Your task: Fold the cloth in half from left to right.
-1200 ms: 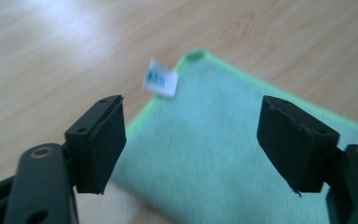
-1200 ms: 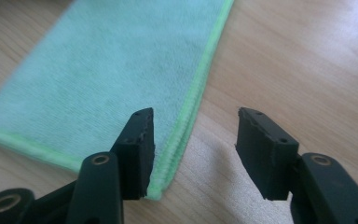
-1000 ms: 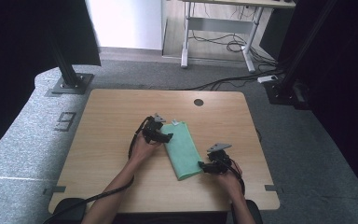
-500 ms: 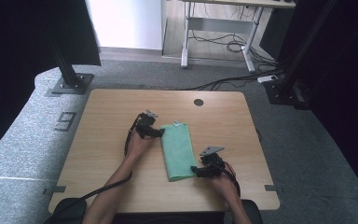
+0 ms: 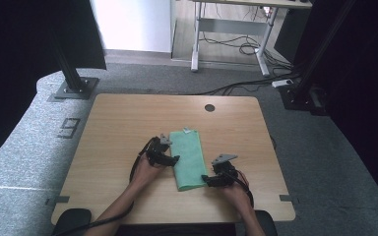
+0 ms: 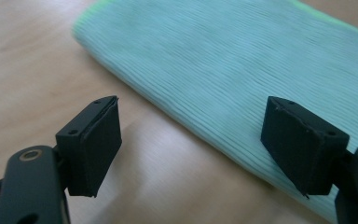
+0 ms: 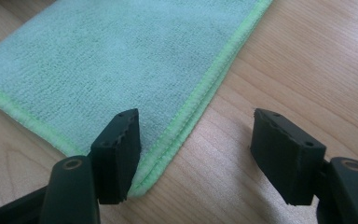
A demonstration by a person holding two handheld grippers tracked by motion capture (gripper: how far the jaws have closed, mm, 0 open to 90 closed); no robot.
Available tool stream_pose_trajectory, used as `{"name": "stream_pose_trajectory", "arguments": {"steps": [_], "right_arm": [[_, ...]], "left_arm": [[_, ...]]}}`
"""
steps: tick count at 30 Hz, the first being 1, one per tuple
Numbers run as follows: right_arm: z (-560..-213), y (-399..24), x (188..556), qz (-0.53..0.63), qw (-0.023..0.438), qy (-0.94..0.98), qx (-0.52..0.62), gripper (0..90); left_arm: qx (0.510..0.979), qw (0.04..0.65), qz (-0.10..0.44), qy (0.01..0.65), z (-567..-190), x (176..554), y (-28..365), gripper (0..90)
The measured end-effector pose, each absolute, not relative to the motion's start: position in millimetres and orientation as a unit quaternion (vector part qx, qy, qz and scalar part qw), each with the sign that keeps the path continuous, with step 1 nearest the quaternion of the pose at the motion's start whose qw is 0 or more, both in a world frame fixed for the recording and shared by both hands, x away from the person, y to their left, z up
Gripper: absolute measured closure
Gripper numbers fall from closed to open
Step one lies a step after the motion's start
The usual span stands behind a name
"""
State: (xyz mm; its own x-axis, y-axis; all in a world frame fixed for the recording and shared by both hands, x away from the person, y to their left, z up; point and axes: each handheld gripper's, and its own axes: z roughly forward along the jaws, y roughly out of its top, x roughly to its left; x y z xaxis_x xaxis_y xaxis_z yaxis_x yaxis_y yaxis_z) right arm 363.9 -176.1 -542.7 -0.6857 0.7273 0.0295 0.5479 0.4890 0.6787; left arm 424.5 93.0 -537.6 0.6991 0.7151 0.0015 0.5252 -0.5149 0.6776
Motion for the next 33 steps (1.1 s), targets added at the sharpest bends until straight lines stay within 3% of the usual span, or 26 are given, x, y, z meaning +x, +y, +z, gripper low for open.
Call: {"name": "stream_pose_trajectory", "arguments": {"steps": [9, 12, 15, 33], "right_arm": [[-543, -177, 364, 0.341, 0.135, 0.851, 0.376, 30.2], [-545, -177, 364, 0.335, 0.142, 0.844, 0.393, 21.2], [-545, -180, 364, 0.334, 0.142, 0.843, 0.397, 18.0], [-549, -146, 360, 0.343, 0.151, 0.841, 0.390, 11.0]], "left_arm": [[0.872, 0.341, 0.113, 0.332, -540, 373, 86, 19.2], [0.874, 0.340, 0.114, 0.327, -541, 363, 85, 19.2], [0.877, 0.338, 0.114, 0.323, -543, 356, 85, 19.2], [0.868, 0.334, 0.120, 0.348, -543, 365, 129, 19.0]]}}
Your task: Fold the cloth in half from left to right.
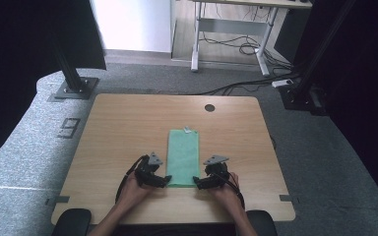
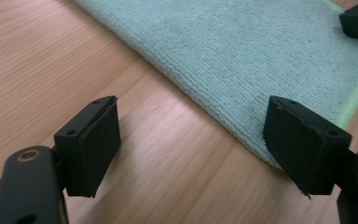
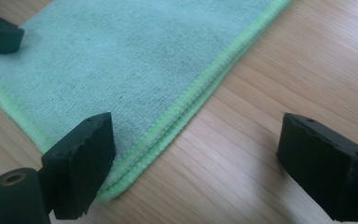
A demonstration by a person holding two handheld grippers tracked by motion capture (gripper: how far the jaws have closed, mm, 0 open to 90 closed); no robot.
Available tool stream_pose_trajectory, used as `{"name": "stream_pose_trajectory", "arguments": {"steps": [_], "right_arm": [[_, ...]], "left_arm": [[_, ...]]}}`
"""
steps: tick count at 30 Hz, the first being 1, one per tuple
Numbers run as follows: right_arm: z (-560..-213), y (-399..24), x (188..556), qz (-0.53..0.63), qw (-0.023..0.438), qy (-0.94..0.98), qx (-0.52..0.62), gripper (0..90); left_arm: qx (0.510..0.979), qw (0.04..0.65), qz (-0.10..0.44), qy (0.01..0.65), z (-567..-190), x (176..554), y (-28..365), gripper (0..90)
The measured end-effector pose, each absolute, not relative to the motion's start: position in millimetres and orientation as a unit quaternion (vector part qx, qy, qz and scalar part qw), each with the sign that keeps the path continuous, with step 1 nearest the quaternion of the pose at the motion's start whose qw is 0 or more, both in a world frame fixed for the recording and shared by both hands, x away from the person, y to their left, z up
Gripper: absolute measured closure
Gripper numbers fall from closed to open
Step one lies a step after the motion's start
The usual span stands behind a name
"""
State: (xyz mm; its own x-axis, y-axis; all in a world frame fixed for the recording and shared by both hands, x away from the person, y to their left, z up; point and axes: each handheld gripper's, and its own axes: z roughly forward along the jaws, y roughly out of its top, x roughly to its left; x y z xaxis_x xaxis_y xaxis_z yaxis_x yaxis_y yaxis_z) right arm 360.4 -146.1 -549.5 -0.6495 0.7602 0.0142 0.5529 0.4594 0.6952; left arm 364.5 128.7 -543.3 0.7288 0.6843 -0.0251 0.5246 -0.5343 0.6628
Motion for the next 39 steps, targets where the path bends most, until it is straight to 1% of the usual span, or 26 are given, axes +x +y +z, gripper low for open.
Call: {"name": "stream_pose_trajectory", "arguments": {"steps": [6, 17, 22, 25, 27, 29, 33, 37, 39], "right_arm": [[-551, -133, 362, 0.350, 0.152, 0.841, 0.385, 10.3], [-552, -134, 361, 0.356, 0.154, 0.838, 0.384, 10.5], [-552, -134, 361, 0.358, 0.153, 0.837, 0.385, 10.5], [-552, -134, 361, 0.359, 0.154, 0.836, 0.385, 10.0], [-552, -134, 361, 0.357, 0.154, 0.837, 0.385, 10.8], [-550, -134, 360, 0.359, 0.150, 0.838, 0.382, 13.3], [-541, -140, 357, 0.360, 0.166, 0.838, 0.374, 13.1], [-534, -155, 355, 0.365, 0.169, 0.832, 0.383, 12.5], [-534, -165, 354, 0.355, 0.173, 0.833, 0.388, 10.9]], "left_arm": [[0.864, 0.337, 0.123, 0.354, -544, 364, 140, 19.0], [0.858, 0.349, 0.130, 0.355, -547, 362, 142, 16.4], [0.863, 0.347, 0.117, 0.350, -545, 355, 143, 16.6], [0.863, 0.345, 0.118, 0.349, -545, 352, 143, 16.6], [0.864, 0.344, 0.118, 0.347, -545, 353, 143, 16.5], [0.863, 0.350, 0.116, 0.346, -542, 352, 143, 16.4], [0.856, 0.369, 0.115, 0.343, -531, 348, 150, 15.1], [0.851, 0.368, 0.122, 0.354, -527, 347, 165, 13.8], [0.848, 0.366, 0.122, 0.364, -528, 347, 173, 13.4]]}}
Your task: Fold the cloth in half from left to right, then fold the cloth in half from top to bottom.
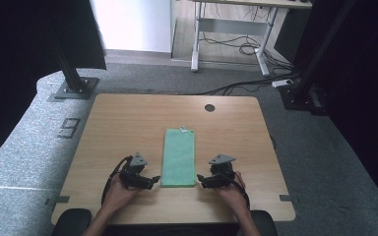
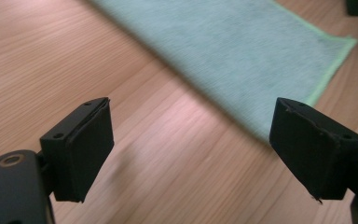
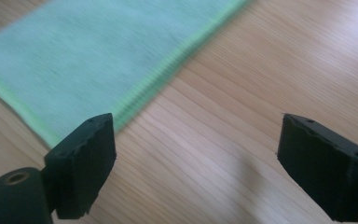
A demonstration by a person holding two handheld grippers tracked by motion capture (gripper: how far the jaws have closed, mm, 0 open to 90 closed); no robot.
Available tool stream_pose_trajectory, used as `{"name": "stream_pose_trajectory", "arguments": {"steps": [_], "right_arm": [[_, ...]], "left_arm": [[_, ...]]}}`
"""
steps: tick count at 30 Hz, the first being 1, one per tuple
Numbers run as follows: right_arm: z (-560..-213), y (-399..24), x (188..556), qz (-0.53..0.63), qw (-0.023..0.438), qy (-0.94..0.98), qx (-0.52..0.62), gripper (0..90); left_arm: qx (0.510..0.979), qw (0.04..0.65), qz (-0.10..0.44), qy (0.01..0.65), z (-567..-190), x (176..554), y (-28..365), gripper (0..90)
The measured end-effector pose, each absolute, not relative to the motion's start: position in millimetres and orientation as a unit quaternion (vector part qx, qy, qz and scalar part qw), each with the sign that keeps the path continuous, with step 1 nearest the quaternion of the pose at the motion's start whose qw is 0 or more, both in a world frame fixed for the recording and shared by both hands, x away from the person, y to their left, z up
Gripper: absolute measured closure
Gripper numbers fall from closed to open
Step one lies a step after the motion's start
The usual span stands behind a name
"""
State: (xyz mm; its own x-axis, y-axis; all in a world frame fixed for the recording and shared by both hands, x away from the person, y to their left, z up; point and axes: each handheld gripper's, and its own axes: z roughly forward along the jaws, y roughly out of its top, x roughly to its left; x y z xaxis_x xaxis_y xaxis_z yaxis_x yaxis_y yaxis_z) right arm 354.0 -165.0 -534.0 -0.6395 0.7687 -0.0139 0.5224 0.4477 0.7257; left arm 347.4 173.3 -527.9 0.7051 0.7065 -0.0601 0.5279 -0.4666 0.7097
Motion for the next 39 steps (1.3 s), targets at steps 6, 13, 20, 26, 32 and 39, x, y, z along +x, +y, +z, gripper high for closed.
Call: {"name": "stream_pose_trajectory", "arguments": {"steps": [6, 13, 20, 26, 32, 39], "right_arm": [[-540, -184, 358, 0.344, 0.161, 0.831, 0.407, 2.0], [-552, -189, 361, 0.337, 0.147, 0.834, 0.411, 0.0], [-555, -191, 362, 0.346, 0.162, 0.830, 0.405, 0.0], [-556, -190, 361, 0.351, 0.167, 0.827, 0.406, 0.0], [-556, -190, 361, 0.350, 0.167, 0.827, 0.406, 0.0], [-556, -191, 362, 0.351, 0.166, 0.828, 0.404, 0.0]], "left_arm": [[0.842, 0.355, 0.117, 0.388, -536, 356, 190, 9.2], [0.843, 0.342, 0.119, 0.399, -546, 363, 196, 5.7], [0.854, 0.322, 0.142, 0.383, -549, 361, 189, 0.0], [0.854, 0.323, 0.141, 0.384, -549, 362, 189, 0.0], [0.852, 0.321, 0.142, 0.388, -549, 363, 188, 0.0], [0.851, 0.322, 0.142, 0.389, -549, 364, 188, 0.0]]}}
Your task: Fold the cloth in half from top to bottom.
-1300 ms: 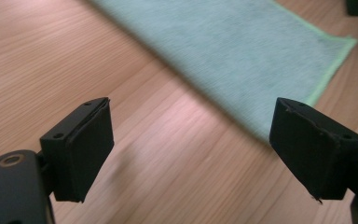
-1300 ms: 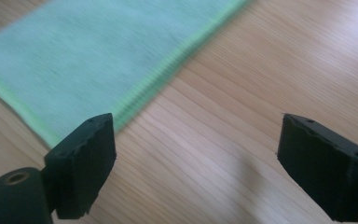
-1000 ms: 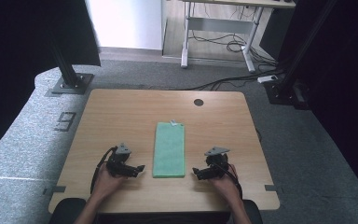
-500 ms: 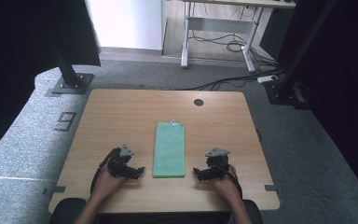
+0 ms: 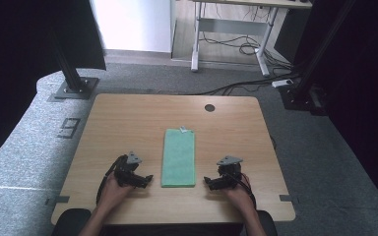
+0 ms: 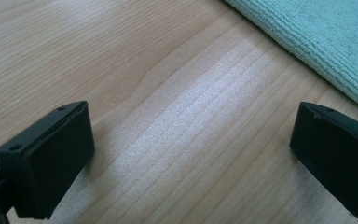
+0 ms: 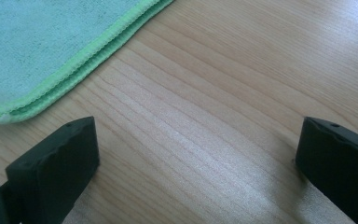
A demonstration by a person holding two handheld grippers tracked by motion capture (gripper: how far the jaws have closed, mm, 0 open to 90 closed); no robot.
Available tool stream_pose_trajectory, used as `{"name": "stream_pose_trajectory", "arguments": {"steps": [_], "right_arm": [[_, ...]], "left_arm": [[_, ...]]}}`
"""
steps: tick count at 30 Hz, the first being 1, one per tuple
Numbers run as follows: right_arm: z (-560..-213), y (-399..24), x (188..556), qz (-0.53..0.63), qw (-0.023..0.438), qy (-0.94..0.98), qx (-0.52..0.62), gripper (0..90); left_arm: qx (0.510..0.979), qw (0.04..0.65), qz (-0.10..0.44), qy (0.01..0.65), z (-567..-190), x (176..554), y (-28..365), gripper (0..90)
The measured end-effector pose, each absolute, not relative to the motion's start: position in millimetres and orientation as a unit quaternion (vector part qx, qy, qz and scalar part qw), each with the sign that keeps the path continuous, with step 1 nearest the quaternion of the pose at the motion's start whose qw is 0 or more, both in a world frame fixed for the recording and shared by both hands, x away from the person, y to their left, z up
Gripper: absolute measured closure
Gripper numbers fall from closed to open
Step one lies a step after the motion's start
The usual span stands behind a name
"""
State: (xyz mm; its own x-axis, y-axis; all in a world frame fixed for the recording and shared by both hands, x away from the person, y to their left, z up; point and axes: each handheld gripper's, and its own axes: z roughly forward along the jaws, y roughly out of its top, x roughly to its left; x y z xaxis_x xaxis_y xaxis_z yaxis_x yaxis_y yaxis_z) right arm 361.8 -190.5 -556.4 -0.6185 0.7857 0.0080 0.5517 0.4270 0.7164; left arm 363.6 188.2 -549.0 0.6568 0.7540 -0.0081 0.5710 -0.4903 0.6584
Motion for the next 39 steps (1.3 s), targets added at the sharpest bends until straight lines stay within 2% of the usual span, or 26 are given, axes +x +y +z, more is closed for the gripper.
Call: {"name": "stream_pose_trajectory", "arguments": {"steps": [11, 19, 23, 27, 39], "right_arm": [[-551, -180, 364, 0.354, 0.162, 0.829, 0.401, 0.0], [-543, -154, 370, 0.363, 0.148, 0.833, 0.390, 0.0], [-542, -144, 373, 0.361, 0.151, 0.834, 0.389, 0.0], [-548, -133, 381, 0.339, 0.155, 0.842, 0.389, 0.0], [-552, -132, 382, 0.339, 0.153, 0.843, 0.388, 0.0]], "left_arm": [[0.852, 0.321, 0.142, 0.389, -549, 364, 188, 0.0], [0.852, 0.318, 0.141, 0.392, -548, 367, 187, 0.0], [0.846, 0.320, 0.128, 0.407, -543, 378, 182, 0.0], [0.839, 0.333, 0.144, 0.406, -531, 400, 168, 0.0], [0.836, 0.338, 0.154, 0.403, -533, 435, 138, 0.0]]}}
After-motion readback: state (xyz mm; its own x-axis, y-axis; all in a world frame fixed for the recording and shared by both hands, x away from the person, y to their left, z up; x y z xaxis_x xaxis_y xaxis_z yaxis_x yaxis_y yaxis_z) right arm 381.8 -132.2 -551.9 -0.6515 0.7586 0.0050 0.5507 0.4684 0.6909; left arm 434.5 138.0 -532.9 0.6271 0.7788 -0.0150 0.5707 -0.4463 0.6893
